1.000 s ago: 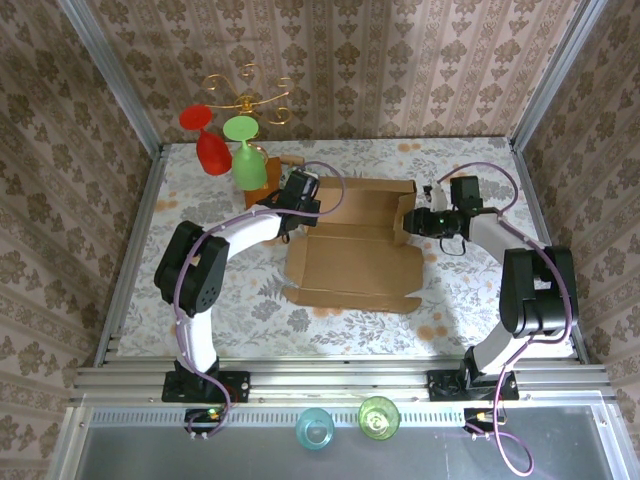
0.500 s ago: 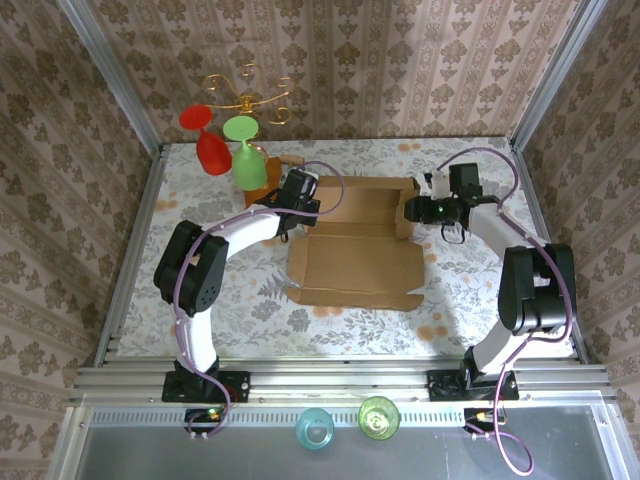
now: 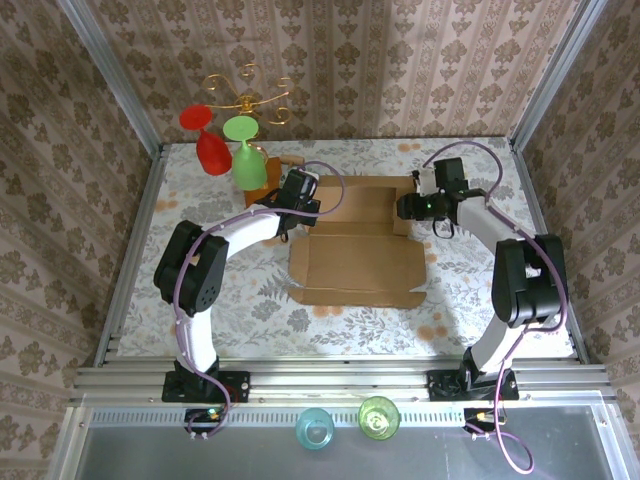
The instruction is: Fold the paper box
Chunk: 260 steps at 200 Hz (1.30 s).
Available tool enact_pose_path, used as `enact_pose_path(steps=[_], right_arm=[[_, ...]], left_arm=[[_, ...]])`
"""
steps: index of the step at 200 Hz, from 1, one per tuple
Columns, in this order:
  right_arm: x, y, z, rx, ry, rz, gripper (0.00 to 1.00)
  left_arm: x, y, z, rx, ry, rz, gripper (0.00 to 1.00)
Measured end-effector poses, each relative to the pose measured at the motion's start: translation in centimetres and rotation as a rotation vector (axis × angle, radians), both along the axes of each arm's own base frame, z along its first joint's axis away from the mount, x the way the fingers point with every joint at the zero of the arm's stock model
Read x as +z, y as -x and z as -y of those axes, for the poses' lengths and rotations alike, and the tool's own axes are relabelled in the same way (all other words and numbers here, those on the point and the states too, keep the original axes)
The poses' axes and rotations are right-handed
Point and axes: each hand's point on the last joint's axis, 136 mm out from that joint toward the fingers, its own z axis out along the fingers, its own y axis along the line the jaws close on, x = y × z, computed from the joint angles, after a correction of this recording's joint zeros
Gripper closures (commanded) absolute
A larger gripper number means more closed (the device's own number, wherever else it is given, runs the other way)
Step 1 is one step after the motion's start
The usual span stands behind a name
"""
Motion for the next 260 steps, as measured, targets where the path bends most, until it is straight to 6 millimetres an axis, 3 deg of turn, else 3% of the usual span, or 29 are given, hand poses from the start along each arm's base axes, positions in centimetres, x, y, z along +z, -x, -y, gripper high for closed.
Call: enact_pose_path(steps=[35,76,120,151,194,260], right_arm=[[-0.3,-0.8,-0.1,-0.02,0.08,0.011,0.54],[-0.7,-1.6,0.0,-0.065,0.196,0.026,0.66],[-1.4,-1.8,0.9,-0.123,0.312,0.03,0.88],[-1.3,-1.8,1.3,-0.163,0.36,0.04,0.89],[-1.3,-1.9,1.4,-0.181,0.389,0.043,1.0],[-1.3,-1.8,1.3,-0.254,0.436,0.021,1.0]], left_arm=[[0.0,0.0,0.0,0.0,0.0,-0.001,1.0],[0.0,-0.4,0.0,0.004,0.003,-0.001,1.0],[0.1,-0.5,0.0,0.004,0.0,-0.004,1.0],[0.1,-0.5,0.1,0.002,0.001,-0.008,1.0],[0.0,-0.4,0.1,0.0,0.002,-0.013,1.0],[0.1,-0.6,0.2,0.025,0.008,-0.035,1.0]])
